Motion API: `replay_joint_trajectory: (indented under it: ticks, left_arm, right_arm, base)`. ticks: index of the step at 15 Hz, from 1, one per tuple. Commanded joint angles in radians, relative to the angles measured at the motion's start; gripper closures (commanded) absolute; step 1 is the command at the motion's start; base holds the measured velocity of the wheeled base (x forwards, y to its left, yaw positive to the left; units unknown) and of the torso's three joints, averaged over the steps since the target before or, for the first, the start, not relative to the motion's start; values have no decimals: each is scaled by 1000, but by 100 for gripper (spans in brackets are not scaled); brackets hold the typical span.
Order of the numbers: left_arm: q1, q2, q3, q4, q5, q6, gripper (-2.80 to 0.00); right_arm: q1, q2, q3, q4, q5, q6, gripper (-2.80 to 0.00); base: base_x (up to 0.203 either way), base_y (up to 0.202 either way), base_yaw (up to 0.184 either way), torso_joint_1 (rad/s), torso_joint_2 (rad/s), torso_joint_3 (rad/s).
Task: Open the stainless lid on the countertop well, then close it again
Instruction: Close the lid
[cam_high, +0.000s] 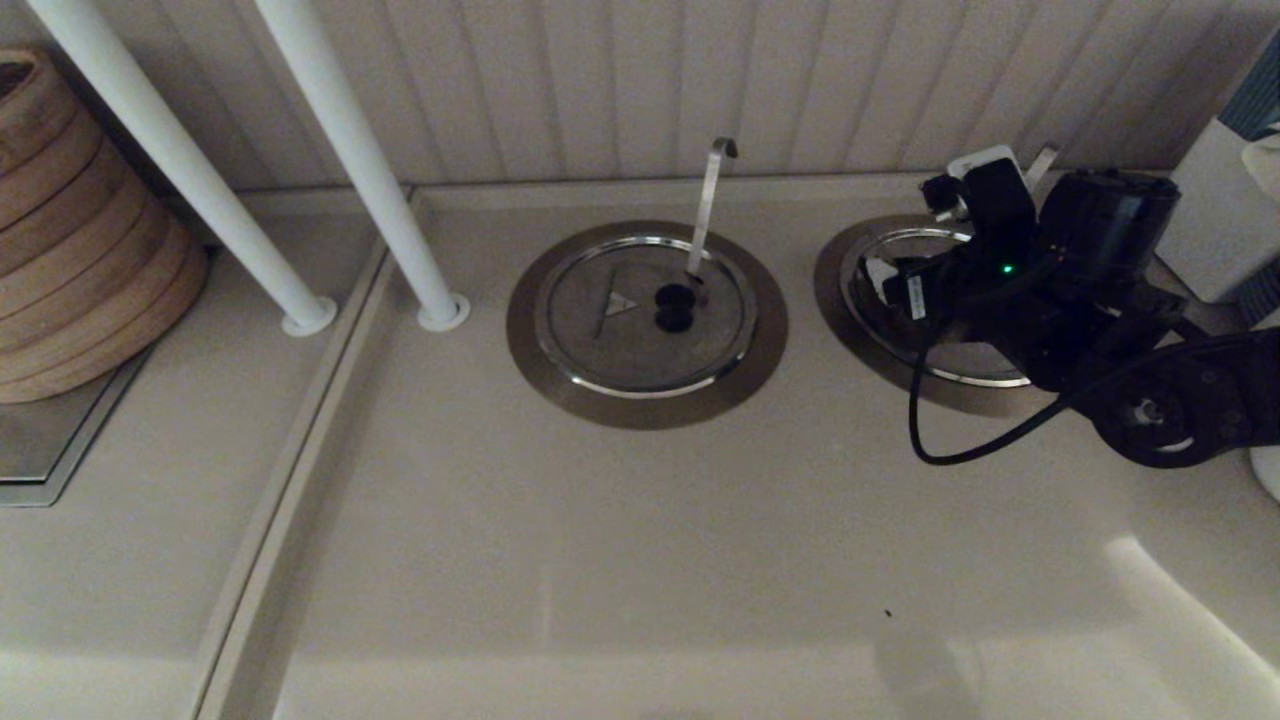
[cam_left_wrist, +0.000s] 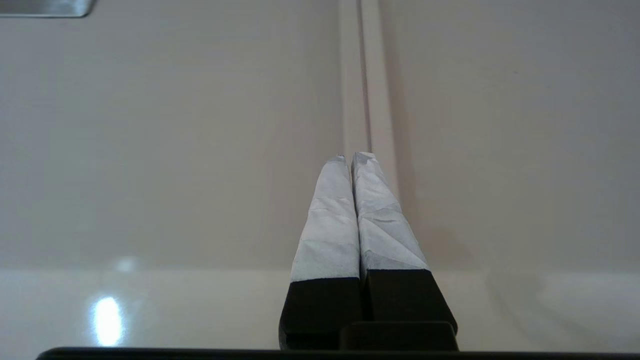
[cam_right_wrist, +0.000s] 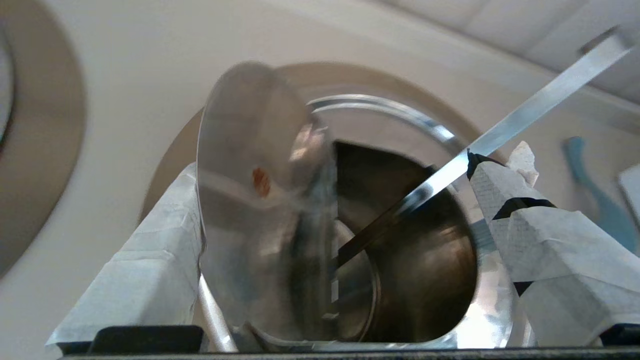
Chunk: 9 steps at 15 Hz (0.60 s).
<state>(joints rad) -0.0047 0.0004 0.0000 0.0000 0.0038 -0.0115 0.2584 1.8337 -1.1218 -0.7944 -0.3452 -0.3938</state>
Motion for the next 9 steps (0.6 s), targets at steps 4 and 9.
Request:
replay_joint_trajectory:
  ticks: [4,9]
  left_arm:
    - [0,1,0,0,1,-1,0]
    - [0,1,0,0,0,-1,0]
  right_arm:
    - [-67,-38,-40,-17,0,-3,-280]
    - [-146,-57,-79,-11,7,-8,-280]
  base:
    - [0,0,0,0,0,0]
    - [0,0,0,0,0,0]
